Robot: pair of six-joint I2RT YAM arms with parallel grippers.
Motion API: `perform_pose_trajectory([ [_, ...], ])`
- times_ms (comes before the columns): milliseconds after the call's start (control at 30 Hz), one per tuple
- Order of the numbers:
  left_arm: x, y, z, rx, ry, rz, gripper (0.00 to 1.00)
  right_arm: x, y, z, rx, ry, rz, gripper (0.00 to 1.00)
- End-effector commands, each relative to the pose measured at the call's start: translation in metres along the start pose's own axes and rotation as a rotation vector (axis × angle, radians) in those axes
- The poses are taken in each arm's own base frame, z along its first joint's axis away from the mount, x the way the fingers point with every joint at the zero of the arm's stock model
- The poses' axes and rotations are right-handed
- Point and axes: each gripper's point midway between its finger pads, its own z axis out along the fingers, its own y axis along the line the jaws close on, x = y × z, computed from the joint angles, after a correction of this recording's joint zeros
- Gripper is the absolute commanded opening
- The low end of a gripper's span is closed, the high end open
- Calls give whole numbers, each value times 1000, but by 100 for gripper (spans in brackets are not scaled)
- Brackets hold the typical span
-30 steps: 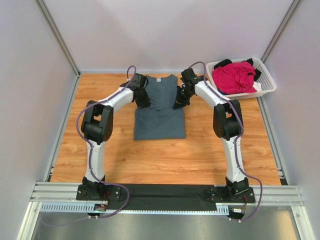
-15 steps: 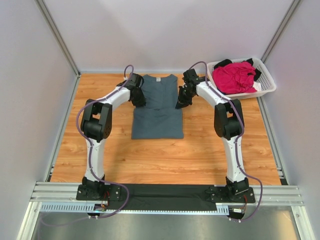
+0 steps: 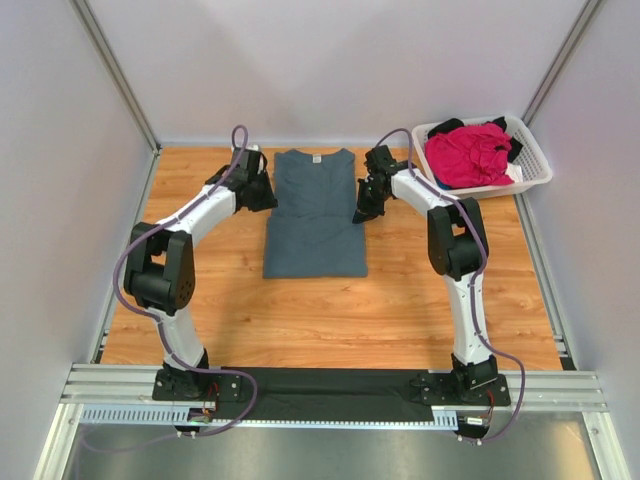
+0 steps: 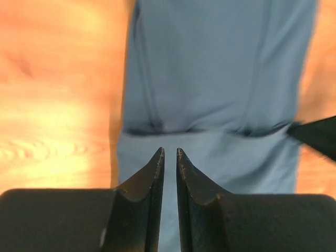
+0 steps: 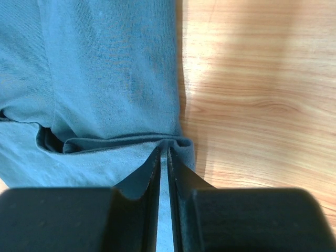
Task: Fold and stack the t-shirts
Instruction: Fold the tshirt
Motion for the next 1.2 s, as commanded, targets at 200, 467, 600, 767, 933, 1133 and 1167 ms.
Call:
perform_pose_trajectory([
  [200,55,27,41,-50,122,-49,19,-9,-7,-5,37,-59,-4,11],
  [467,50,27,35,-51,134,9,20,-7,-3,-21,30,-59,-18,13],
  [600,30,16,17,-8,94,61,27,-18,13,-52,-10,-114,-36,30],
  [767,5,18,7,-28,53,85,36,-28,12,-69,-19,-153,-34,41],
  [933,3,20,14,-7,64,92,46,-27,-1,-59,14,-135,-32,44],
  [1133,18,23,26,2,102,72,47,-16,-11,-41,30,-89,-28,44],
  [1167,21,25,30,-2,111,73,47,-15,-12,-37,31,-83,-27,44],
])
